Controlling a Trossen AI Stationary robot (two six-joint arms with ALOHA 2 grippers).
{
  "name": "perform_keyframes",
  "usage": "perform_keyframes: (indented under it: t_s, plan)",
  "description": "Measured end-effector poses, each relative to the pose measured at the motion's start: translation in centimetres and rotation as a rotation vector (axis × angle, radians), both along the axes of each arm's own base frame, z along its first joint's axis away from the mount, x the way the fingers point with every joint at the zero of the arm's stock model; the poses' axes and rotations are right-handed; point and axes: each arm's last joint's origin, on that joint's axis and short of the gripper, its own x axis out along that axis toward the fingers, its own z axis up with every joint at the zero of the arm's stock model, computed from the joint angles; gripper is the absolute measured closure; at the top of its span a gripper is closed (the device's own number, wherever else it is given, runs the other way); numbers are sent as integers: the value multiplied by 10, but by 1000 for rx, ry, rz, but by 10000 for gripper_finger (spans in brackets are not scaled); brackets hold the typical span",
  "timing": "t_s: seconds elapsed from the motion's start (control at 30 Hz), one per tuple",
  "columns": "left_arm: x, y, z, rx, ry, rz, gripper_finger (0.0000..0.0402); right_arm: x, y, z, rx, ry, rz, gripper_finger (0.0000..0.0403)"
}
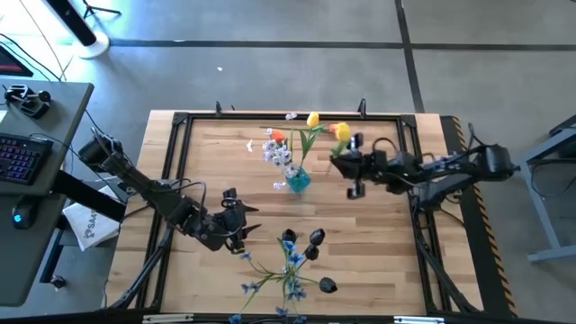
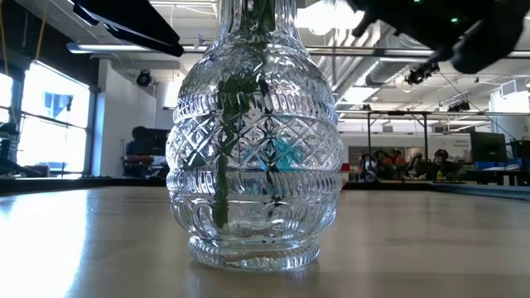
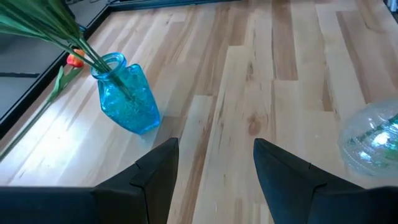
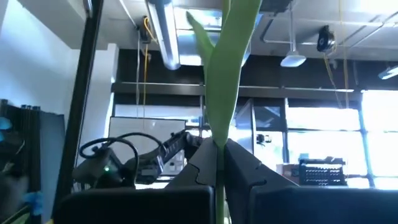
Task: Sort flowers into vase by color
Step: Put the yellow tulip into the blue vase
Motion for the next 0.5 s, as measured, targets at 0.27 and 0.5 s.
perform_keyframes:
  t_s: [0.27, 0.5]
  plan:
    - [2, 3, 0, 0, 1, 14, 204, 61, -28, -10, 33, 28, 51, 403]
    - [-2, -3, 0, -12, 2, -11, 204, 80, -43, -36, 77, 113, 39, 403]
